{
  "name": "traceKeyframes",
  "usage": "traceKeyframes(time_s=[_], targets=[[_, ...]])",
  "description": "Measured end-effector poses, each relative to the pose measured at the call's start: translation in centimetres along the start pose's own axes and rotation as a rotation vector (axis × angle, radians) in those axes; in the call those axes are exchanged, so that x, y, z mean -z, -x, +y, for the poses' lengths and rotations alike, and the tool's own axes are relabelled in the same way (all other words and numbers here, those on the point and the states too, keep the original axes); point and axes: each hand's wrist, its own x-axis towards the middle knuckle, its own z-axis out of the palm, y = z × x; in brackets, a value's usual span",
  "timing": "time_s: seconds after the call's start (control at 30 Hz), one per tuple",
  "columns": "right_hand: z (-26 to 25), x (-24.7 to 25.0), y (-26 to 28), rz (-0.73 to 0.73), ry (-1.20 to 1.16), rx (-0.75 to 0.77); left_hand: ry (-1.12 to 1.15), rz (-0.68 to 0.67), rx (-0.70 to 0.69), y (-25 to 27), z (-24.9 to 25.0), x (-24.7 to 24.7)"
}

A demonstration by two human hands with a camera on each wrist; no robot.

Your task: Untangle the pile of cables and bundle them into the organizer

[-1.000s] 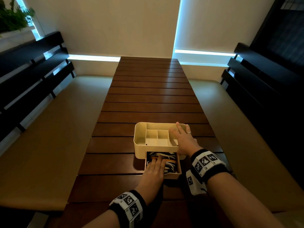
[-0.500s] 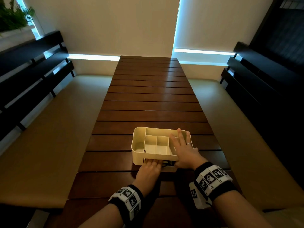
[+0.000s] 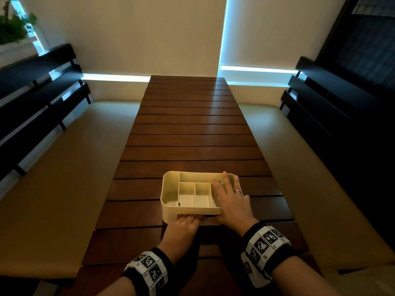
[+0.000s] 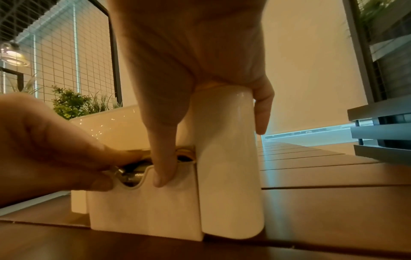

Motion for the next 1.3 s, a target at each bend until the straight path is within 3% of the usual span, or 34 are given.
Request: traceKeyframes(time_s=[0.2, 0.27, 0.47, 0.67, 0.83, 1.3], targets=[[0.1, -0.2, -0.3, 0.02, 0.033, 0.008, -0.024, 0.38, 0.016, -0.5, -0.7, 1.1], [0.0, -0.1, -0.3, 0.001, 0.027, 0.003, 0.001, 0.44, 0.009, -0.7, -1.3, 1.6], [-0.1, 0.2, -0.3, -0.004, 0.005, -0.006, -0.143, 0.081, 0.139, -1.9, -3.3, 2.3], [-1.2, -2.5, 0.5, 0.333, 0.081, -0.06, -0.043, 0.151, 0.15, -3.2, -4.3, 1.7], [-1.1, -3.5, -0.4, 0.381, -0.02, -0.037, -0.077, 0.153, 0.136, -5.2, -5.4, 1.5], [-0.1, -0.2, -11.1, 0.367, -0.049, -0.06, -0.186, 0.1, 0.214, -14.6, -10.5, 1.0]])
